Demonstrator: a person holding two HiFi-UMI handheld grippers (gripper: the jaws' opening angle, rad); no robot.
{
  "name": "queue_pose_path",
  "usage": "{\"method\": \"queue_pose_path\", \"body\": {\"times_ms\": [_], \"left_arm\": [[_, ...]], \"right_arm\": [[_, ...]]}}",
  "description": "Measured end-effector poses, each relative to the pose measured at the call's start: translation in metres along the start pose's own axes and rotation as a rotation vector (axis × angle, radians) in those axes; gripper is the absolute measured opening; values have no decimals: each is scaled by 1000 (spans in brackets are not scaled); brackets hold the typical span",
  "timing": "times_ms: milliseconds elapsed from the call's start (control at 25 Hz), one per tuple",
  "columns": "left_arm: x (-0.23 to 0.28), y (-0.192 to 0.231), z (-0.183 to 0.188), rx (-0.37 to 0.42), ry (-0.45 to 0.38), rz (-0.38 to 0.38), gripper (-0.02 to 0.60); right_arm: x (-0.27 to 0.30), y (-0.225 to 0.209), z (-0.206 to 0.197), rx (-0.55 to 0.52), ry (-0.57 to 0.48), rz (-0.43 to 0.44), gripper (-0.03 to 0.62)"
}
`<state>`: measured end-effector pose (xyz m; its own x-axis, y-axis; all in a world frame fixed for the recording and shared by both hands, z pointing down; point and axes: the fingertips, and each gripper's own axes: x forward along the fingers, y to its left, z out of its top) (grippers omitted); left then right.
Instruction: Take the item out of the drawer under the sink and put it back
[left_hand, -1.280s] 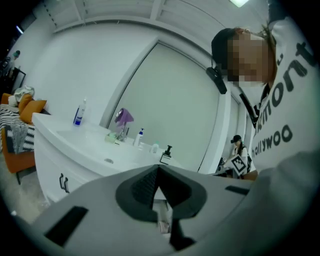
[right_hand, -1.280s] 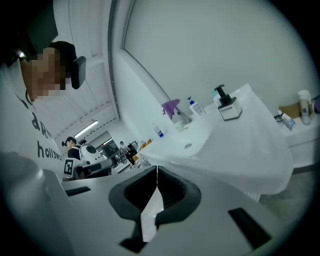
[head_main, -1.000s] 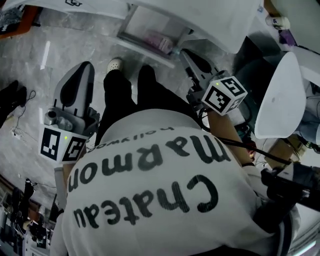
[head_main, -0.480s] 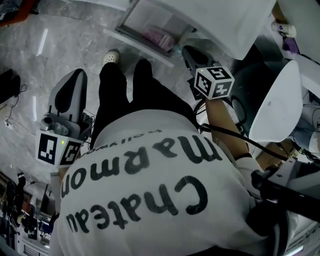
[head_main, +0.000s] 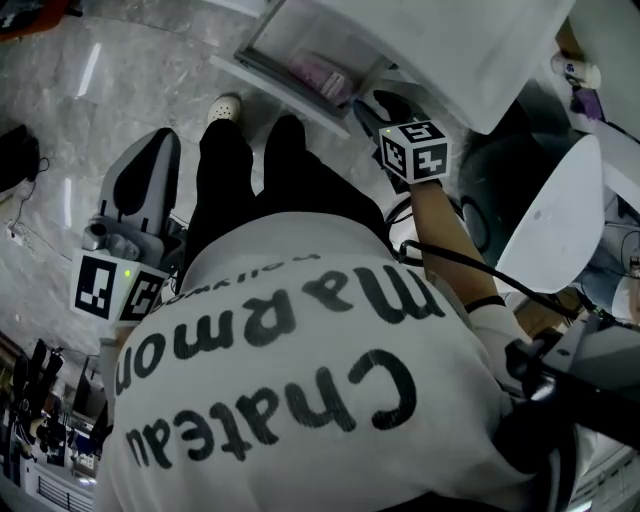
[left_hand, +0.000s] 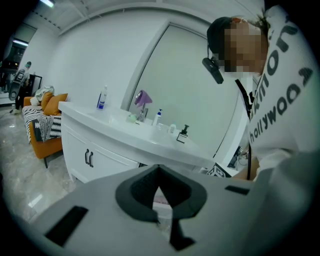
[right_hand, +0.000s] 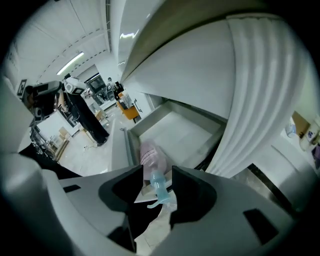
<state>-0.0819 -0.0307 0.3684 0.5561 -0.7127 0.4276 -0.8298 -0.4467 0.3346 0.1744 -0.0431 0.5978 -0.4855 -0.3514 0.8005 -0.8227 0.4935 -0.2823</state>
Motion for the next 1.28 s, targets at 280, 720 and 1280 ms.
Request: {"method": "queue_pose_path", "body": {"times_ms": [280,720,1280], "left_arm": [[-1,4,-3,-3,17,18,8],[0,5,-1,-10,11,24,8],[-1,7,-5,-26,10,36,8]], "right_arm": [[17,6,-13,-142,93,22,193],[34,15,-31,-304,206,17,187],[36,7,-31,-408,214,-10,126]]}}
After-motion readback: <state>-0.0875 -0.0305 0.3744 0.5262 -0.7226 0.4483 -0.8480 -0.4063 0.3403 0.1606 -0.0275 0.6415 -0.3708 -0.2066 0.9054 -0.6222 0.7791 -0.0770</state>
